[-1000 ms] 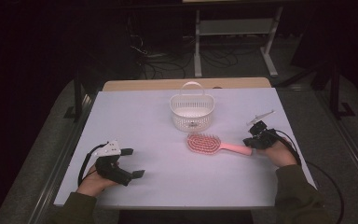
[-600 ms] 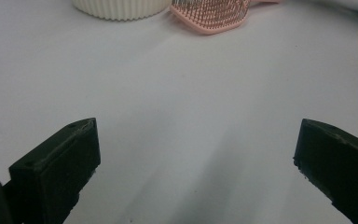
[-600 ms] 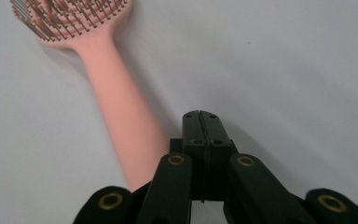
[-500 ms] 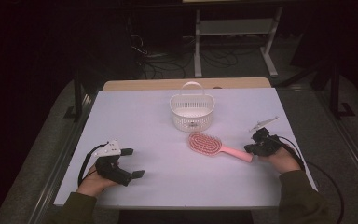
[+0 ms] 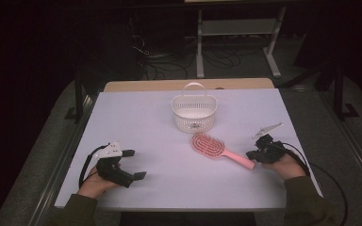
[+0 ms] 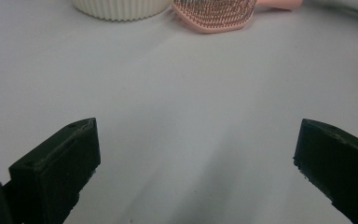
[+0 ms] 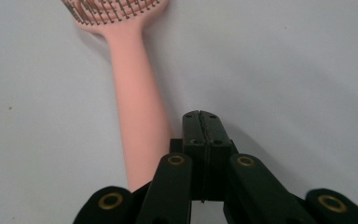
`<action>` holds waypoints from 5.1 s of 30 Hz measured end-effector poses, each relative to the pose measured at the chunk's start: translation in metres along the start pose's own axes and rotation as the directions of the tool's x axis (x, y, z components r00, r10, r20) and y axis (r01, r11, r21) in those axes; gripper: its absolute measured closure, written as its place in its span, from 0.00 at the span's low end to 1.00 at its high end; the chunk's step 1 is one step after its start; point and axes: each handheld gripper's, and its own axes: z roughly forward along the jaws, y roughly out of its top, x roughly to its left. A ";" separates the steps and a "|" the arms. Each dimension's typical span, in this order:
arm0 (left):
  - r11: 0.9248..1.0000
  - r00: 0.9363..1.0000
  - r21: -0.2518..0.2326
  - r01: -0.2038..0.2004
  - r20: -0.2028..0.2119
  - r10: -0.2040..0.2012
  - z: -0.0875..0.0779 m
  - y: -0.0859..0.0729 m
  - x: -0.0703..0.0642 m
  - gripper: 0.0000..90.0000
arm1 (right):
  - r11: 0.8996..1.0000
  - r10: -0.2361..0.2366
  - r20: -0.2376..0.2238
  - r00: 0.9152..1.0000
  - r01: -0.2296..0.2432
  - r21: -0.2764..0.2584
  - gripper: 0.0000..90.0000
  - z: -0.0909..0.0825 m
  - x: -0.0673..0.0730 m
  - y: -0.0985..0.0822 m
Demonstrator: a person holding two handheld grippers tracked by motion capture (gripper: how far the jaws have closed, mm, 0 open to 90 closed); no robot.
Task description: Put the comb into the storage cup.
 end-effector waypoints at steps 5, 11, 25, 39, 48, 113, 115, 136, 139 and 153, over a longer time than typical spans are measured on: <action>1.000 1.000 0.000 -0.002 0.000 0.002 0.000 0.000 0.000 0.00 | 1.000 -0.014 -0.010 1.000 0.014 0.003 0.99 -0.001 0.005 -0.002; 1.000 1.000 0.000 0.000 -0.002 0.000 0.000 0.000 0.000 0.00 | 1.000 -0.026 -0.023 0.999 0.026 0.014 0.99 -0.001 0.012 -0.004; 1.000 1.000 0.002 -0.003 -0.001 0.003 0.000 0.000 0.000 0.00 | 0.998 -0.057 -0.049 0.997 0.058 0.025 0.99 -0.002 0.026 -0.010; 1.000 1.000 0.002 -0.002 0.001 0.002 0.001 0.000 -0.001 0.00 | 0.979 -0.053 -0.109 0.993 0.030 -0.204 0.49 -0.015 0.042 -0.001; 1.000 1.000 0.003 -0.002 0.001 0.002 0.001 0.000 -0.001 0.01 | 0.957 -0.023 -0.086 0.996 -0.003 -0.289 0.12 -0.003 0.059 0.001; 1.000 1.000 0.012 -0.011 0.007 0.011 0.003 0.000 -0.003 0.00 | 0.965 -0.021 -0.055 0.998 0.006 -0.262 0.00 -0.006 0.051 0.027; 1.000 1.000 0.011 -0.013 0.009 0.013 0.003 0.000 -0.003 0.00 | 0.965 -0.022 -0.055 0.998 0.007 -0.261 0.00 -0.005 0.050 0.029; 1.000 1.000 -0.004 0.008 0.010 -0.008 0.002 0.000 -0.002 0.01 | 0.962 -0.018 -0.064 0.998 0.000 -0.274 0.00 0.003 0.037 0.063; 1.000 1.000 -0.004 0.008 0.010 -0.008 0.002 0.000 -0.002 0.00 | 0.962 -0.016 -0.063 0.998 -0.001 -0.272 0.00 0.005 0.036 0.066; 1.000 1.000 -0.002 0.006 0.010 -0.006 0.002 0.000 -0.002 0.00 | 0.976 -0.022 -0.061 0.998 0.008 -0.218 0.00 0.010 0.036 0.065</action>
